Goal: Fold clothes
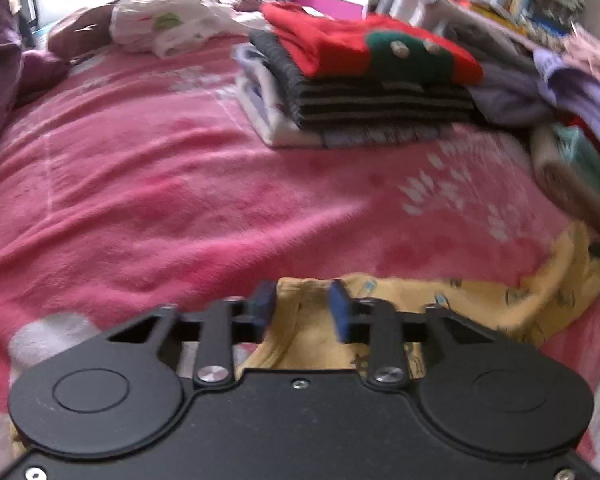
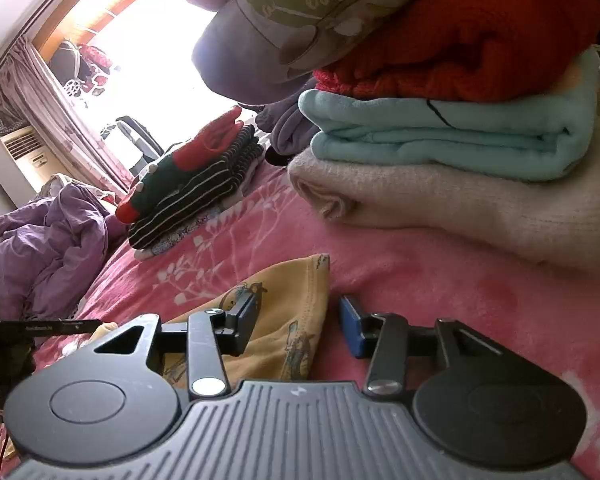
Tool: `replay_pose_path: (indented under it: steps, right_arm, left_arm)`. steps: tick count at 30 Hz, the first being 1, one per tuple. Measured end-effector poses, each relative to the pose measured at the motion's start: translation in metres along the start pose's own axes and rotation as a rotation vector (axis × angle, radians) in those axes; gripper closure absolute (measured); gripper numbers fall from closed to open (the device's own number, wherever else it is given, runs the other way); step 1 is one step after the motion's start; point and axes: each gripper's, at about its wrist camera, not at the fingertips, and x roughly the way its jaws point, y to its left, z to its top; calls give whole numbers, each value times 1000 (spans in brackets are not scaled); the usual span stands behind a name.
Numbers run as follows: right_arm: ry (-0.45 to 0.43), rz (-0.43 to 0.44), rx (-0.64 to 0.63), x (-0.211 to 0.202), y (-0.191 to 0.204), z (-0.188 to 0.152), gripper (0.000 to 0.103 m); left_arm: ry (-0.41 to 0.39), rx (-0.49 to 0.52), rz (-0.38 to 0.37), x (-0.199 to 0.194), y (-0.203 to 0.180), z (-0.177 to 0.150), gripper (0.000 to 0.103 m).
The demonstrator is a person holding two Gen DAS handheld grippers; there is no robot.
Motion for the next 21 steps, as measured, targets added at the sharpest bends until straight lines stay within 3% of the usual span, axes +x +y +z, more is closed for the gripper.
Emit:
replay_pose_path:
  steps: [1, 2, 4, 5, 8, 10, 16, 21]
  right_arm:
    - [-1, 1, -1, 0, 0, 0, 57]
    - [0, 6, -1, 0, 0, 0, 59]
    - [6, 15, -1, 1, 0, 0, 83]
    - [6, 17, -1, 1, 0, 0, 91]
    - [-51, 32, -20, -10, 4, 2, 94]
    - [-102, 35, -52, -21, 8, 4, 96]
    - [4, -4, -18, 3, 1, 2, 95]
    - [-23, 0, -29, -1, 2, 4, 95]
  left_arm:
    - [-5, 11, 11, 0, -2, -1, 91]
    - [-22, 11, 20, -2, -3, -2, 92]
    - [-59, 10, 37, -6, -5, -3, 93]
    - [-99, 9, 45, -12, -5, -4, 93]
    - [-263, -55, 49, -35, 6, -6, 93]
    - [-308, -96, 65, -39, 15, -9, 93]
    - [-214, -104, 122, -6, 19, -12, 93]
    - [-233, -121, 111, -8, 19, -14, 93]
